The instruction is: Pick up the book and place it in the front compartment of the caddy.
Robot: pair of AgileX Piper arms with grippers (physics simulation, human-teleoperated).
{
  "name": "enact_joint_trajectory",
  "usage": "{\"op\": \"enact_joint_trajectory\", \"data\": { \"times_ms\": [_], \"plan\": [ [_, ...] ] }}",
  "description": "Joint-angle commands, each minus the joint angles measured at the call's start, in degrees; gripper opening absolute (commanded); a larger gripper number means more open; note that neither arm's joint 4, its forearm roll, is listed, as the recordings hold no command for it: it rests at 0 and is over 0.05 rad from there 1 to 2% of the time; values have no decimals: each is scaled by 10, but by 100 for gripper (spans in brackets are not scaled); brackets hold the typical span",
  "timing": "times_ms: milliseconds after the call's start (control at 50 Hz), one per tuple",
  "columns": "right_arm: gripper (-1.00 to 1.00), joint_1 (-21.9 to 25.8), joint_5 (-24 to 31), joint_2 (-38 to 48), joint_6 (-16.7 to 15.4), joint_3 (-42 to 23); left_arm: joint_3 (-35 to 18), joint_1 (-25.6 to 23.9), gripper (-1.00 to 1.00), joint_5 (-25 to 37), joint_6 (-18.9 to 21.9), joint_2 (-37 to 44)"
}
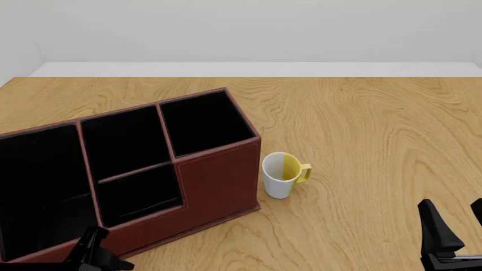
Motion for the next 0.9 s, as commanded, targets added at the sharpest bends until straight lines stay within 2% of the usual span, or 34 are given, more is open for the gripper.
{"op": "enact_joint_trajectory", "data": {
  "times_ms": [20,60,140,200,280,380,460,480,600,640,680,720,900],
  "plan": [
    [100,0,0,0,0,0,-5,-18,-100,-2,-6,3],
    [100,0,0,0,0,0,-16,2,-100,-16,-3,22],
    [100,0,0,0,0,0,-33,-14,-100,5,-16,12],
    [100,0,0,0,0,0,-50,-35,-100,21,-40,8],
    [100,0,0,0,0,0,-58,-34,-100,30,-33,3],
    [100,0,0,0,0,0,-82,-67,-100,54,-62,-6],
    [100,0,0,0,0,0,-97,-69,-100,76,-66,-12],
    [100,0,0,0,0,0,-114,-83,-100,90,-82,-13],
    [100,0,0,0,0,0,-141,-62,-100,112,-77,-16],
    [100,0,0,0,0,0,-159,-62,-100,119,-98,-6],
    [100,0,0,0,0,0,-171,-51,-100,129,-94,-9],
    [100,0,0,0,0,0,-186,-51,-100,139,-106,-6],
    [100,0,0,0,0,0,-206,-47,-100,159,-93,-25]
  ]
}}
